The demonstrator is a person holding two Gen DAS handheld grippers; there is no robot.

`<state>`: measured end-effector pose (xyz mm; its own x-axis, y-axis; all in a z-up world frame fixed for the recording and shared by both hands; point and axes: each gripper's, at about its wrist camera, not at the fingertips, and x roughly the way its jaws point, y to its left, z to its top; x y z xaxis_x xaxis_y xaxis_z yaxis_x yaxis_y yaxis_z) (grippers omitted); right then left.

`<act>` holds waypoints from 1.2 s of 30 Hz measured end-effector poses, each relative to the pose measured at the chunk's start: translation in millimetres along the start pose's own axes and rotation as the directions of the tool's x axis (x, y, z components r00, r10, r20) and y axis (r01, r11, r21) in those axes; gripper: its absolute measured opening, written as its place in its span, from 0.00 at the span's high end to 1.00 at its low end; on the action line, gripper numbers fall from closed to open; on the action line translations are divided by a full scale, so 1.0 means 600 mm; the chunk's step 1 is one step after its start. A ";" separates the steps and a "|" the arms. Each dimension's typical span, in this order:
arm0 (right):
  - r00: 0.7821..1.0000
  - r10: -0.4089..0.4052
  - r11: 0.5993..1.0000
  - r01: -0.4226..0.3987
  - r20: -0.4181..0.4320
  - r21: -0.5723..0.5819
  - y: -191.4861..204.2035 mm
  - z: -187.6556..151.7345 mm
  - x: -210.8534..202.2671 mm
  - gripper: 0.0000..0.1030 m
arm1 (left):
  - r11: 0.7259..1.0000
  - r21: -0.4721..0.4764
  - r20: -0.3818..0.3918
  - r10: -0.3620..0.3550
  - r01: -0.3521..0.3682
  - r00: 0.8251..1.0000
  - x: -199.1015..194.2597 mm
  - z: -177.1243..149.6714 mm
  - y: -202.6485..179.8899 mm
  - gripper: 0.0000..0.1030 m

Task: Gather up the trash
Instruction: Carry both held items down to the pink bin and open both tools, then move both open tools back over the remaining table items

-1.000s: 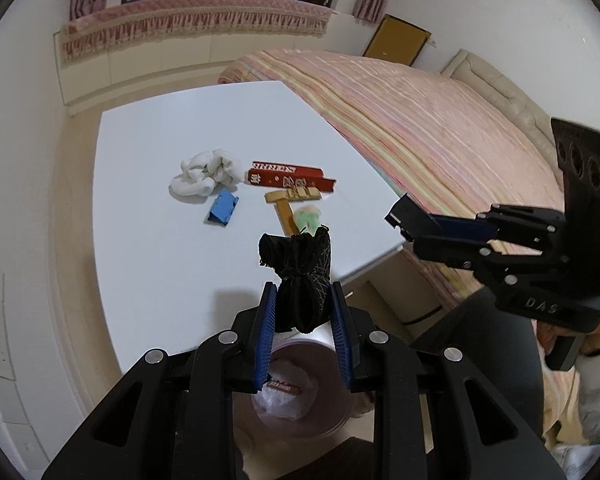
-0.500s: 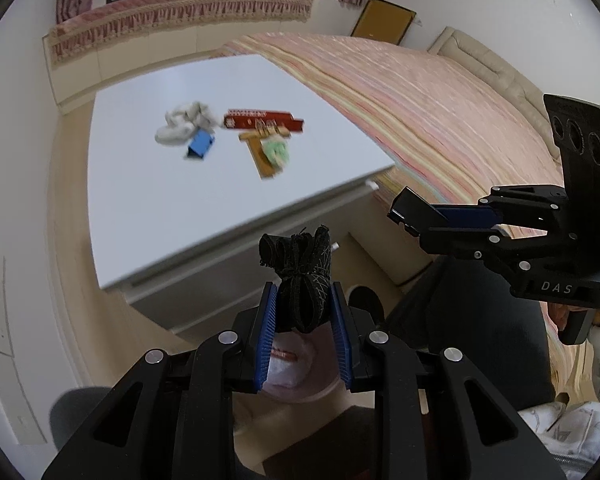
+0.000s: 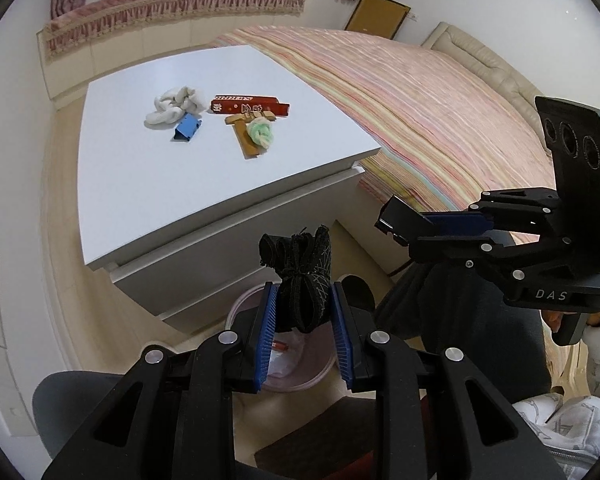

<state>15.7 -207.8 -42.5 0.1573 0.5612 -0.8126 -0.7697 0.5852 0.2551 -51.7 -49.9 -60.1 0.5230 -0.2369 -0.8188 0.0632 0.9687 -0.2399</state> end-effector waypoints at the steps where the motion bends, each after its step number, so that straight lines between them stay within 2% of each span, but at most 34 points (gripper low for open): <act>1: 1.000 0.005 1.000 -0.004 -0.003 0.000 0.000 0.000 0.001 0.75 | 1.000 -0.003 -0.002 -0.003 0.003 1.000 0.002 0.001 0.001 0.69; 2: 1.000 0.006 1.000 -0.006 -0.005 0.003 -0.001 0.000 0.002 0.73 | 1.000 -0.004 -0.001 -0.007 0.007 1.000 0.001 0.000 0.001 0.66; 3: 1.000 -0.001 1.000 0.001 -0.010 0.003 -0.002 0.000 0.003 0.65 | 1.000 -0.004 -0.001 -0.001 0.001 1.000 0.001 0.001 0.001 0.54; 4: 1.000 -0.010 1.000 0.010 -0.011 0.003 -0.003 -0.001 0.004 0.36 | 1.000 -0.006 0.002 0.006 -0.006 1.000 0.001 0.002 0.002 0.36; 5: 1.000 -0.014 1.000 0.014 -0.002 0.008 -0.005 -0.001 0.003 0.16 | 1.000 -0.013 0.009 0.010 -0.010 1.000 -0.001 0.002 0.004 0.26; 6: 1.000 -0.016 1.000 0.016 0.004 0.012 -0.006 0.000 0.003 0.15 | 1.000 -0.026 0.021 0.012 -0.011 1.000 -0.004 0.003 0.008 0.15; 13: 0.997 -0.071 0.997 0.071 -0.005 0.043 -0.021 0.005 0.011 0.08 | 0.996 -0.063 0.037 0.065 -0.062 0.997 -0.011 0.007 0.030 0.08; 28: 0.998 -0.063 0.997 0.063 0.000 0.054 -0.031 0.018 0.013 0.05 | 0.995 -0.077 0.042 0.074 -0.070 0.996 -0.013 0.019 0.041 0.07; 36: 0.998 -0.061 0.997 0.060 0.025 0.048 -0.037 0.043 0.008 0.05 | 0.993 -0.095 0.061 0.081 -0.075 0.995 -0.021 0.035 0.053 0.07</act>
<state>49.3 -203.0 -38.4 0.2191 0.5389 -0.8134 -0.7283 0.6451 0.2312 -38.7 -14.8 -46.6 0.5775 -0.1529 -0.8019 -0.0570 0.9724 -0.2265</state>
